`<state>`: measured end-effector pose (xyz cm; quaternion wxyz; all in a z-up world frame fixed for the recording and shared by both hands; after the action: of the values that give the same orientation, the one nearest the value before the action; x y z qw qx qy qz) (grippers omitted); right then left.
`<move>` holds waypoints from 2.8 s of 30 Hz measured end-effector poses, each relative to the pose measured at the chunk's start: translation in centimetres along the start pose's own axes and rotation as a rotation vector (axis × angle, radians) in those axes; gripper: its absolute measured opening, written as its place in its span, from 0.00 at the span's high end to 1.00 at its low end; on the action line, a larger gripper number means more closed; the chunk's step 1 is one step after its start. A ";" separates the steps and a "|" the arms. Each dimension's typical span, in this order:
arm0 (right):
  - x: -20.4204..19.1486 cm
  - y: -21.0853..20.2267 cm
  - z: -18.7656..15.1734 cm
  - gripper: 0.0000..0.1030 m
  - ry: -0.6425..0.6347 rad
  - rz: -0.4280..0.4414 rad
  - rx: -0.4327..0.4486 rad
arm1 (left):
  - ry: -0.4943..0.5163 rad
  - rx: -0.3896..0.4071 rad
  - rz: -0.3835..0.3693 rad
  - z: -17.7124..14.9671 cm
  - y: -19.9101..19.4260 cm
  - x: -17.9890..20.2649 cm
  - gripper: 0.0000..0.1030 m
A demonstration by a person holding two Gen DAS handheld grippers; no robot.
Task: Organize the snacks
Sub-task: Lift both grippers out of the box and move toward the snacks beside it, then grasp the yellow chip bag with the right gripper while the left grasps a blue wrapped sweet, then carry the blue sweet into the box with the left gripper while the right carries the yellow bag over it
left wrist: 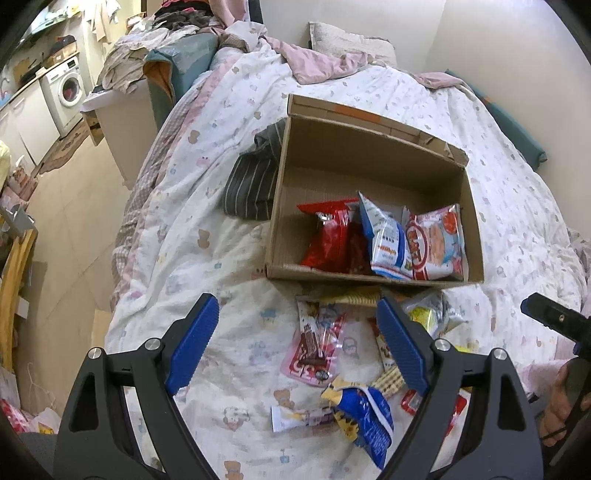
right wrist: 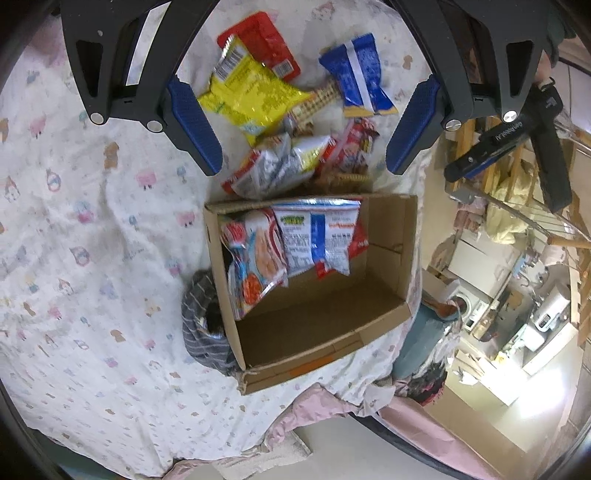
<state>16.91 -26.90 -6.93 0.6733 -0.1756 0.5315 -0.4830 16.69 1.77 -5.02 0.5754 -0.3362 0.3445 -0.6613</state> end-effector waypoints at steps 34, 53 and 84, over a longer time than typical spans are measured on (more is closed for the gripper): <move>-0.1 12.3 -7.6 0.17 -0.493 -0.472 -0.376 | -0.098 -0.086 -0.019 -2.4 1.0 -2.6 0.17; 3.0 2.5 -4.6 0.57 -0.246 -0.290 -0.179 | -0.001 -0.505 -0.023 -10.1 9.0 0.0 0.18; 1.5 1.6 -4.2 0.57 -0.236 -0.196 -0.147 | 0.352 -0.486 -0.224 -11.5 6.7 4.8 0.84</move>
<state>13.88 -26.17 -10.54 0.6660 -0.3309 0.4630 -0.4822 10.04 -2.88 -16.61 0.3333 -0.3798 0.5474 -0.6671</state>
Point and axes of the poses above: each gripper's, at about its wrist camera, not at the fingertips, and y roughly the way its jaws point, x to its right, z to its top, the point moved 3 cm from there along y, roughly the way its jaws point, and after that the axes turned 8 degrees about y, right-handed, at the moved point
